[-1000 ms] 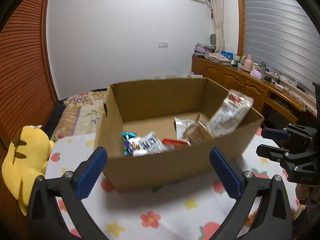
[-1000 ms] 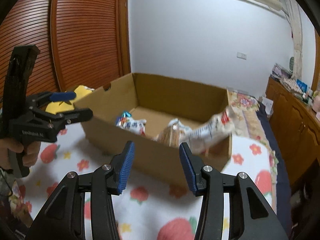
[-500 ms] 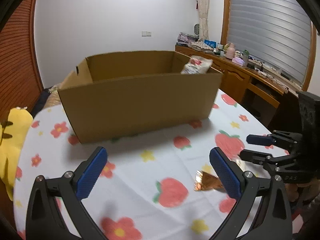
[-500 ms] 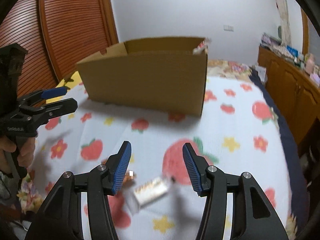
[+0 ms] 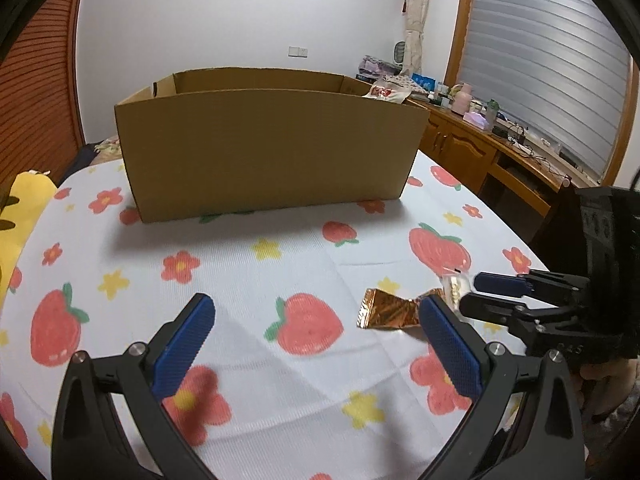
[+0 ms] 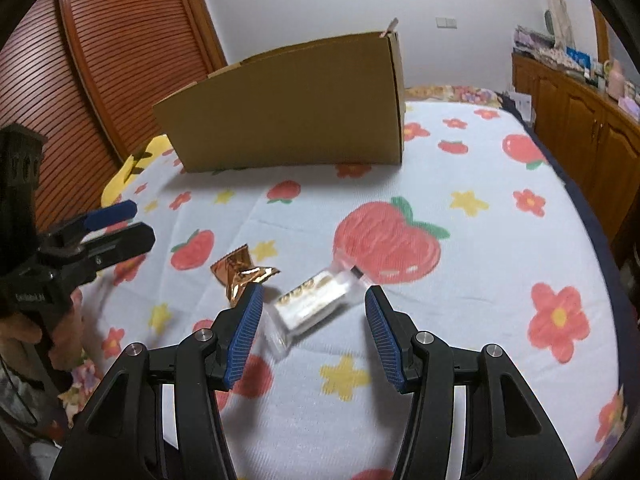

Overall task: Organize snacks
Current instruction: 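Move both open tools back toward the gold candy and clear packet, then grasp the clear packet with the right tool while the left tool grasps the gold candy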

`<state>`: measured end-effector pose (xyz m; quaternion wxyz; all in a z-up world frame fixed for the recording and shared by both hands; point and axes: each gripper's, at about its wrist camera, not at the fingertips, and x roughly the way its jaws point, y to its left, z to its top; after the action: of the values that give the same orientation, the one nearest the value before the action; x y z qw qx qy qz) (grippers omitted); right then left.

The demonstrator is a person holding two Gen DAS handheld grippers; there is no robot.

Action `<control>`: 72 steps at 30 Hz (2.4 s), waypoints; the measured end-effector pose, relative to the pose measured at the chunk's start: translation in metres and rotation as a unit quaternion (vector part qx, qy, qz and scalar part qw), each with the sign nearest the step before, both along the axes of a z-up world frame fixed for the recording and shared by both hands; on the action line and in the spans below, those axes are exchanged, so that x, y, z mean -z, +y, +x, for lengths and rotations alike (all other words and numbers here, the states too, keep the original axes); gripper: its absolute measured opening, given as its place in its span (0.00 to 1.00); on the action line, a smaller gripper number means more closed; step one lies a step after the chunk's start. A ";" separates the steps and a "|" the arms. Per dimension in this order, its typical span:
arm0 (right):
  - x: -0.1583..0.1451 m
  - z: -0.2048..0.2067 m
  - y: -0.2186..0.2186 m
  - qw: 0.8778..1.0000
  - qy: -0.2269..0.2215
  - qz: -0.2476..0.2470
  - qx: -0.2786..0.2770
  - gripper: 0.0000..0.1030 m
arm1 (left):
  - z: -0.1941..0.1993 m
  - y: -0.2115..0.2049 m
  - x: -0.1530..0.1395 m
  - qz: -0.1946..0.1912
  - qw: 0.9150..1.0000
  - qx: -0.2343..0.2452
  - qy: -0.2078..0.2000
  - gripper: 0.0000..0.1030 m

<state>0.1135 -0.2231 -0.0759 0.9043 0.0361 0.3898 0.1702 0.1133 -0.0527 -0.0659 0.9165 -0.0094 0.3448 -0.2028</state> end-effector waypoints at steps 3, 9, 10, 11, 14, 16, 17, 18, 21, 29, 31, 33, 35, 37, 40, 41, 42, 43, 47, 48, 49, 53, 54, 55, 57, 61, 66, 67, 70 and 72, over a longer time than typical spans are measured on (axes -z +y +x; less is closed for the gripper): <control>0.003 0.006 0.002 1.000 0.008 0.004 0.000 0.53 | -0.003 0.002 0.001 -0.002 1.000 -0.001 0.000 0.99; 0.007 0.014 0.010 1.000 0.012 -0.015 0.011 0.47 | -0.005 -0.001 0.005 -0.013 1.000 0.009 0.011 0.99; 0.007 0.014 0.012 1.000 0.009 -0.028 0.012 0.42 | -0.005 -0.003 0.006 -0.013 1.000 0.009 0.014 0.99; 0.008 0.014 0.015 0.999 0.004 -0.044 0.014 0.40 | -0.004 -0.006 0.006 -0.014 1.000 0.011 0.016 0.99; 0.009 0.011 0.014 0.998 0.000 -0.057 0.009 0.21 | -0.003 -0.016 0.007 -0.005 1.000 0.020 0.014 0.99; 0.010 0.009 0.011 0.998 0.000 -0.058 0.007 0.20 | -0.003 -0.024 0.007 0.009 0.999 0.030 0.009 0.99; 0.009 0.007 0.008 0.998 0.000 -0.058 0.006 0.20 | -0.003 -0.028 0.007 0.019 0.999 0.038 0.007 0.99; 0.009 0.006 0.006 0.998 -0.001 -0.057 0.006 0.20 | -0.003 -0.032 0.007 0.029 0.998 0.047 0.006 0.99; 0.010 0.005 -0.003 0.999 -0.001 -0.048 0.010 0.20 | 0.001 -0.041 0.009 0.062 0.996 0.064 0.008 0.99; 0.012 0.002 -0.007 0.999 -0.015 -0.039 0.005 0.19 | 0.020 -0.062 0.021 0.150 0.984 0.093 0.027 0.97; 0.013 0.001 -0.006 0.999 -0.022 -0.044 0.004 0.19 | 0.023 -0.067 0.022 0.158 0.982 0.099 0.028 0.96; 0.014 -0.001 -0.005 0.999 -0.028 -0.046 0.004 0.19 | 0.028 -0.073 0.023 0.165 0.981 0.101 0.031 0.92; 0.014 -0.001 -0.005 0.998 -0.032 -0.047 0.004 0.19 | 0.032 -0.076 0.023 0.168 0.980 0.103 0.035 0.90; 0.015 -0.002 -0.005 0.998 -0.038 -0.049 0.004 0.19 | 0.035 -0.079 0.023 0.166 0.980 0.104 0.037 0.84; 0.015 -0.003 -0.004 0.998 -0.040 -0.052 0.004 0.19 | 0.039 -0.080 0.021 0.155 0.982 0.102 0.040 0.78; 0.015 -0.003 -0.004 0.998 -0.041 -0.052 0.004 0.19 | 0.041 -0.080 0.020 0.147 0.983 0.103 0.042 0.77; 0.015 -0.003 -0.004 0.998 -0.041 -0.053 0.004 0.19 | 0.043 -0.080 0.019 0.140 0.984 0.104 0.044 0.76; 0.015 -0.003 -0.004 0.998 -0.041 -0.053 0.004 0.19 | 0.045 -0.080 0.019 0.135 0.984 0.105 0.046 0.75; 0.015 -0.003 -0.005 0.998 -0.038 -0.049 0.002 0.19 | 0.050 -0.085 0.016 0.131 0.984 0.109 0.043 0.70; 0.015 -0.003 -0.005 0.998 -0.037 -0.048 0.002 0.19 | 0.051 -0.088 0.016 0.132 0.984 0.112 0.041 0.64; 0.015 -0.002 -0.006 0.998 -0.036 -0.047 0.001 0.19 | 0.052 -0.090 0.017 0.135 0.983 0.115 0.041 0.59; 0.015 -0.001 -0.005 0.998 -0.035 -0.051 -0.003 0.19 | 0.057 -0.094 0.020 0.132 0.983 0.116 0.048 0.51; 0.014 -0.001 -0.005 0.998 -0.034 -0.053 -0.005 0.19 | 0.058 -0.093 0.021 0.129 0.983 0.117 0.053 0.48; 0.014 -0.001 -0.004 0.998 -0.033 -0.055 -0.007 0.19 | 0.059 -0.093 0.021 0.126 0.984 0.116 0.056 0.47; 0.013 0.000 -0.004 0.998 -0.029 -0.059 -0.013 0.19 | 0.059 -0.093 0.022 0.122 0.984 0.115 0.058 0.42; 0.014 -0.002 -0.004 0.997 -0.029 -0.062 -0.017 0.19 | 0.059 -0.088 0.024 0.109 0.986 0.107 0.071 0.40; 0.014 -0.002 -0.002 0.997 -0.030 -0.072 -0.017 0.19 | 0.057 -0.085 0.025 0.104 0.986 0.108 0.067 0.26; 0.014 -0.001 -0.002 0.997 -0.029 -0.073 -0.017 0.19 | 0.056 -0.085 0.025 0.105 0.987 0.107 0.066 0.20; 0.014 -0.002 -0.002 0.997 -0.029 -0.075 -0.018 0.19 | 0.054 -0.082 0.025 0.096 0.987 0.107 0.066 0.17; 0.014 -0.002 -0.001 0.996 -0.030 -0.077 -0.020 0.20 | 0.052 -0.079 0.024 0.092 0.989 0.102 0.063 0.17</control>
<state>0.1118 -0.2246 -0.0899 0.9119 -0.0467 0.3754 0.1591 0.1654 -0.1313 -0.0904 0.8646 0.0972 0.4179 -0.2616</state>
